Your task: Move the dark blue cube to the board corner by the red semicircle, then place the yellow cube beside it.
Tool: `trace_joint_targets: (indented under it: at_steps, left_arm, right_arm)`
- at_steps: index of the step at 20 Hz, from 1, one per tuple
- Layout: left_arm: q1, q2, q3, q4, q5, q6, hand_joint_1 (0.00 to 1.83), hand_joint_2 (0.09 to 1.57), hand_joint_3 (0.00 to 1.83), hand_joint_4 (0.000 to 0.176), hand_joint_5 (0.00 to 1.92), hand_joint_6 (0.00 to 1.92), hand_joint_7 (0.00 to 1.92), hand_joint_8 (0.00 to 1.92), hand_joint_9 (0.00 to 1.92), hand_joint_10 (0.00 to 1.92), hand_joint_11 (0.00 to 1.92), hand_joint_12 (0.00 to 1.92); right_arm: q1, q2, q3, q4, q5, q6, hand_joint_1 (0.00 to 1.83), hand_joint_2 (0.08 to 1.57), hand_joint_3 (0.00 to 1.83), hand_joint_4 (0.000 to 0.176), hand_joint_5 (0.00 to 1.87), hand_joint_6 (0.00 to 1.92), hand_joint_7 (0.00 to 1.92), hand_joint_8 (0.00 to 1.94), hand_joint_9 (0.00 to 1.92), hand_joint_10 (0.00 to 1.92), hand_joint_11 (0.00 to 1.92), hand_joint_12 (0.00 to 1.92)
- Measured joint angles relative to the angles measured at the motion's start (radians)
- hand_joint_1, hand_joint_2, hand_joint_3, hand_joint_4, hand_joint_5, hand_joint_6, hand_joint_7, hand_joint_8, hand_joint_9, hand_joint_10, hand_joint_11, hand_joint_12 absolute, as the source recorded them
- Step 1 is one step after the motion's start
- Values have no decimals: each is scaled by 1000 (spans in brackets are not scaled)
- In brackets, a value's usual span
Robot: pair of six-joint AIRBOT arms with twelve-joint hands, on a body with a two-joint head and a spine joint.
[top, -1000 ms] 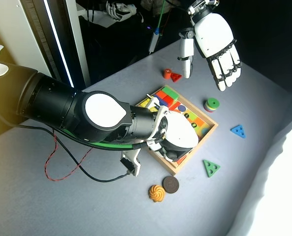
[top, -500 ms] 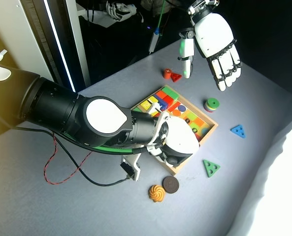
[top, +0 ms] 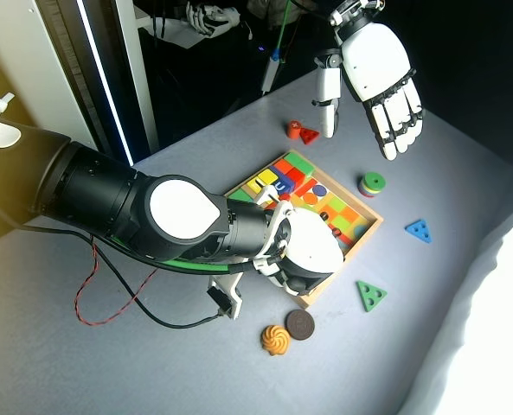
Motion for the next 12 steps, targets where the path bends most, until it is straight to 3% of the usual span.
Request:
trace_joint_targets:
  at_steps: [12]
  left_arm:
    - [0, 0, 0, 7, 2, 0, 0, 1274, 1, 0, 118, 1, 124, 4, 127, 3, 0, 360]
  right_arm:
    - [-6, 51, -37, -45, 8, 1, 1777, 1300, 0, 0, 309, 11, 1330, 1941, 1539, 1921, 1656, 1921]
